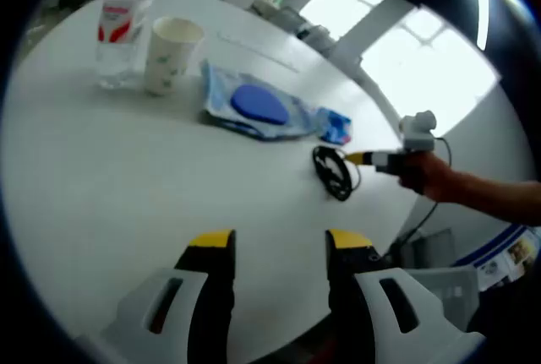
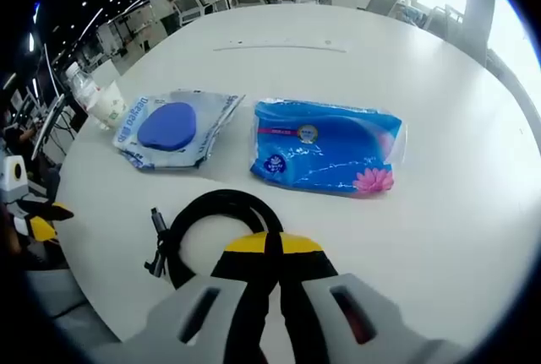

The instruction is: Arrange the tabletop items into an orderly group along one side of the table until the central work area is clear of visible clutter.

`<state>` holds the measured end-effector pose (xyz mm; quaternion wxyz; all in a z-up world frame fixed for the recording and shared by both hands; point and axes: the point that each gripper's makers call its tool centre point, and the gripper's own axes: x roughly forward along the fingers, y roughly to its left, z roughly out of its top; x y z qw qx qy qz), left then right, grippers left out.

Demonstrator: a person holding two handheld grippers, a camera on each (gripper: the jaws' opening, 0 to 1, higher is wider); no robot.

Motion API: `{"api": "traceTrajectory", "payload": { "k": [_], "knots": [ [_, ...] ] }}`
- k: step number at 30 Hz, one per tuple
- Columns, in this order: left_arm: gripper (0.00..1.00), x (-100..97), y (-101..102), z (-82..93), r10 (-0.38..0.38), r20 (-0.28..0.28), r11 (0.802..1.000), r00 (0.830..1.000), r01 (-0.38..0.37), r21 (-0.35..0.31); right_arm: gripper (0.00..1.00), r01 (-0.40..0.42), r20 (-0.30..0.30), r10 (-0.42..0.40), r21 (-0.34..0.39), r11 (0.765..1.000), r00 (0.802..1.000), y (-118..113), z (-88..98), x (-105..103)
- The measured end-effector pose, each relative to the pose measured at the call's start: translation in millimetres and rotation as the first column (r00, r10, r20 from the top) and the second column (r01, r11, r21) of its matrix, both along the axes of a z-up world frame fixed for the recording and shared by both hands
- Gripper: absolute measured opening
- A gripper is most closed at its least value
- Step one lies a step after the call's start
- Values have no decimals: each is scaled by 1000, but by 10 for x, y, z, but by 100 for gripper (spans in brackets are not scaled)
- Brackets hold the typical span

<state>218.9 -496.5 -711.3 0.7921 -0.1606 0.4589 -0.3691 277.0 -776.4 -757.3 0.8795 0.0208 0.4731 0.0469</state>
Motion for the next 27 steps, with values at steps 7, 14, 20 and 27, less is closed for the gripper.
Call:
{"api": "traceTrajectory", "payload": {
  "k": [7,14,20,27],
  "knots": [
    [40,1,-2,-2,-2,1,1000,1000,2,2,2,5,0,-5,-6,1000,1000,119,93,-155],
    [40,-10,4,-6,-3,1,1000,1000,3,6,2,4,-2,-4,-11,1000,1000,218,171,-268],
    [40,-8,6,-2,-1,1,1000,1000,1,5,2,2,-5,-2,-19,1000,1000,282,224,-354],
    [40,-16,19,0,4,0,1000,1000,-4,7,2,10,-3,-10,-18,1000,1000,279,233,-368]
  ]
}}
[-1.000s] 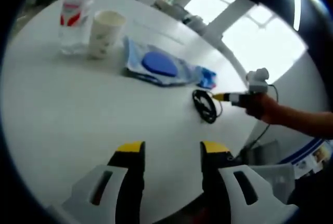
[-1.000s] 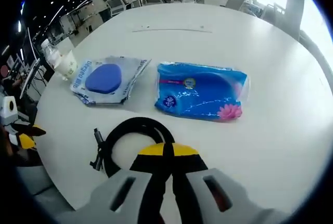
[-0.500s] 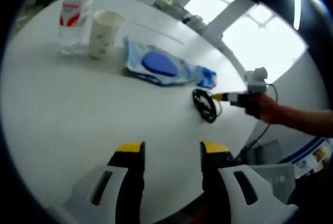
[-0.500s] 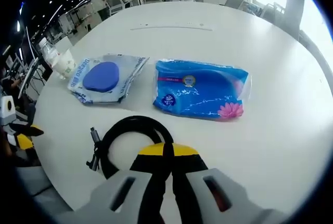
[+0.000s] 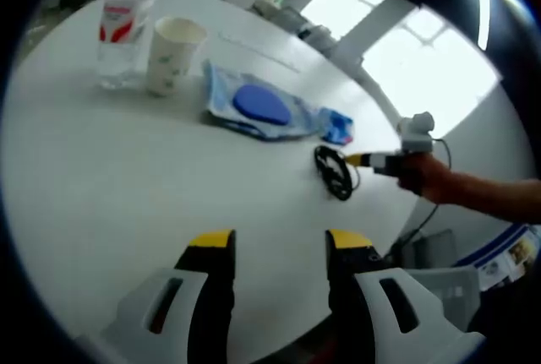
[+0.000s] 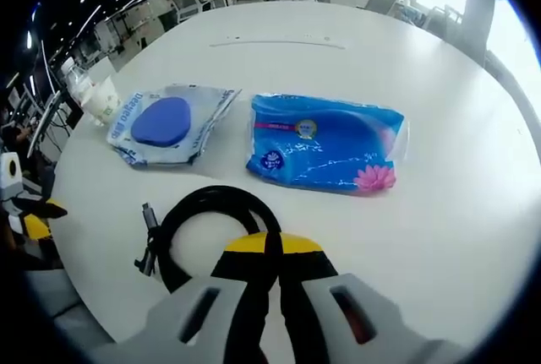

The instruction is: Arrange the tabletop items into an orderly group along one side of the table until the central work area is clear of visible clutter.

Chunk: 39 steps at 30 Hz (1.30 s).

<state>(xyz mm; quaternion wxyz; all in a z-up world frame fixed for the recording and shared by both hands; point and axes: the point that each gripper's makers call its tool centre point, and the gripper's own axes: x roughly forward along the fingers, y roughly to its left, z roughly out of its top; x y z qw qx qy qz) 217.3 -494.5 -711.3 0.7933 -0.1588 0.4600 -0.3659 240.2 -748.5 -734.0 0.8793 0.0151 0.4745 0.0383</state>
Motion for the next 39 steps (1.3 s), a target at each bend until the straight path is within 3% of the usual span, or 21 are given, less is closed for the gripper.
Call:
{"api": "traceTrajectory", "payload": {
  "k": [5,10,12,23,26,28,29,32,34,39],
  "knots": [
    [40,-4,-14,8,-3,1,1000,1000,3,-3,2,4,-6,-4,4,1000,1000,-85,-77,116],
    [40,-4,-11,7,-3,1,1000,1000,3,-2,2,9,-6,-9,9,1000,1000,-55,-51,85],
    [40,-1,-7,6,-3,1,1000,1000,3,-1,2,7,-8,-7,8,1000,1000,-126,-121,179],
    [40,7,-2,16,0,2,1000,1000,0,-3,2,-1,-13,1,1,1000,1000,10,5,20],
    [40,12,-3,21,1,3,1000,1000,-1,-6,15,28,14,-28,5,1000,1000,-13,84,34],
    [40,9,-5,18,-1,3,1000,1000,1,-5,36,43,22,-44,31,999,999,-25,98,60],
    [40,8,-6,18,-2,3,1000,1000,2,-5,41,37,23,-38,38,999,999,-11,98,65],
    [40,4,-13,23,-4,4,1000,1000,4,-5,40,13,40,-14,33,999,999,23,112,78],
    [40,-1,-12,22,-5,4,1000,1000,5,-4,41,10,38,-12,40,999,999,-56,10,201],
    [40,-13,-11,18,-9,5,1000,1000,9,-1,41,5,35,-7,40,999,999,2,22,157]
  ]
}}
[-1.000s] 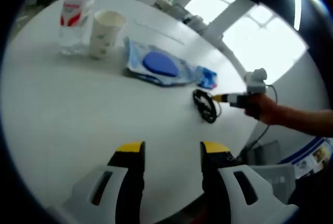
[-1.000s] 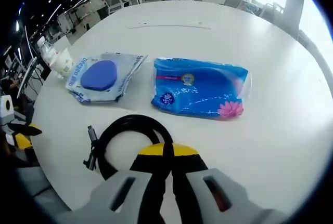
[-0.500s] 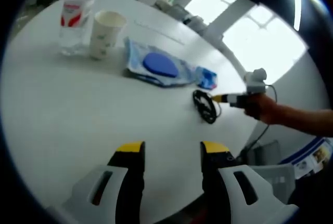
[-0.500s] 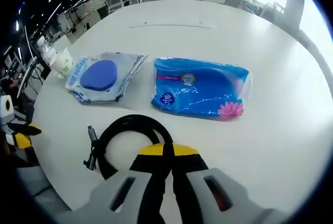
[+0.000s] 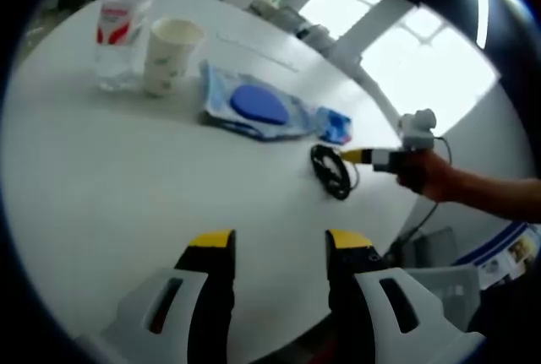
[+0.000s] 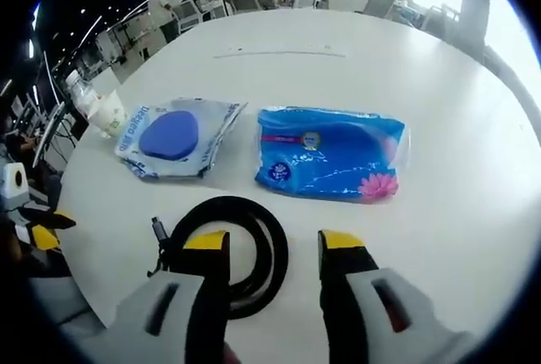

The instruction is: Arrange the tabletop items into an orderly group along one side of the table until the central work area is clear of visible clutter.

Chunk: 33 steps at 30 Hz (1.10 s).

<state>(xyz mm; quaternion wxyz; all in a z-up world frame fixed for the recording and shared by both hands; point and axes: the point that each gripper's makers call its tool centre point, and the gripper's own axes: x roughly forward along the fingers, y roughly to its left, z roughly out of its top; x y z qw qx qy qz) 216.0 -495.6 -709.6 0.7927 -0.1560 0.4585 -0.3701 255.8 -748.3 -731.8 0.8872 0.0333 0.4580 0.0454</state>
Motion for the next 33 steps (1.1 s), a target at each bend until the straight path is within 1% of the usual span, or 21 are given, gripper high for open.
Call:
{"api": "traceTrajectory", "payload": {
  "k": [2,7,11,16,20,23,27,33],
  "knots": [
    [40,-5,-7,-1,-9,6,1000,1000,9,2,44,-3,5,3,-1,1000,1000,14,26,-4],
    [41,5,-89,63,-41,47,999,998,41,-4,47,7,24,-7,9,1000,1000,0,96,-11],
    [42,-9,-78,35,-52,50,999,997,51,14,49,24,44,-25,26,999,999,-45,129,11],
    [44,26,-26,47,-26,57,1000,998,25,19,50,50,88,-55,58,997,995,-141,162,94],
    [44,42,9,42,-11,58,1000,998,10,28,52,61,121,-69,66,996,990,-189,226,107],
    [49,78,60,36,10,73,999,997,-14,51,53,75,153,-88,88,993,984,-211,297,108],
    [52,115,105,24,24,80,997,997,-29,65,57,101,178,-123,124,987,976,-214,369,47],
    [52,117,120,27,21,88,997,996,-28,76,61,121,193,-150,154,981,970,-171,383,-176]
  ]
}}
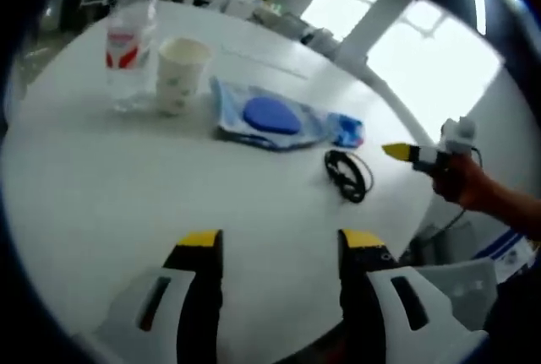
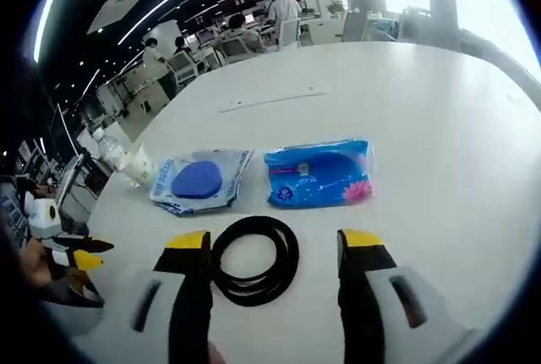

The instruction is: Arrange the tabletop items into an orderly group along one side of the table until the central work area is clear of visible clutter.

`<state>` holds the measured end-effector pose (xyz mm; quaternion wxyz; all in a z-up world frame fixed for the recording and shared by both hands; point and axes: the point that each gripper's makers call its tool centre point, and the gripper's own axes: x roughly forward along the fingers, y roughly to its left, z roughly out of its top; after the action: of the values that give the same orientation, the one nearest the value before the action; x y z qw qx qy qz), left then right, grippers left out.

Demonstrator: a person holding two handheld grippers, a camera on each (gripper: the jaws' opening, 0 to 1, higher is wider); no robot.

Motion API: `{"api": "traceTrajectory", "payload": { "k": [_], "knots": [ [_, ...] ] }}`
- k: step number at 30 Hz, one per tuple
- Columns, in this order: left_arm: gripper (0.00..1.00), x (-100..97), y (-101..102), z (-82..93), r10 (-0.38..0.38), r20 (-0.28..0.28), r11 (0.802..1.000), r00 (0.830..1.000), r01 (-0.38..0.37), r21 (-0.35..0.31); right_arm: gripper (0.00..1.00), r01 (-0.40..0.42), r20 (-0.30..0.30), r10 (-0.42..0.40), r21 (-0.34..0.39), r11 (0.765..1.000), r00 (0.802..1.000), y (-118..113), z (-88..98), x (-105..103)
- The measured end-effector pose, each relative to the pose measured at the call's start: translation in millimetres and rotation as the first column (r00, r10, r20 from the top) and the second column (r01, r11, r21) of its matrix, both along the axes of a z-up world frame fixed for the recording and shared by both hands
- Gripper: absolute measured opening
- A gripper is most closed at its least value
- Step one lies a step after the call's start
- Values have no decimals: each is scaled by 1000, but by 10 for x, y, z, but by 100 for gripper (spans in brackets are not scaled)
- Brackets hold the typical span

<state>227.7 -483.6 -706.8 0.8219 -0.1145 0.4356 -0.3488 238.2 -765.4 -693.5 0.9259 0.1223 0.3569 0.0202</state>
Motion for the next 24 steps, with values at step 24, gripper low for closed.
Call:
{"api": "traceTrajectory", "payload": {
  "k": [24],
  "knots": [
    [58,-114,123,125,-27,83,1000,996,26,2,64,73,32,-76,81,994,997,137,-126,-598]
  ]
}}
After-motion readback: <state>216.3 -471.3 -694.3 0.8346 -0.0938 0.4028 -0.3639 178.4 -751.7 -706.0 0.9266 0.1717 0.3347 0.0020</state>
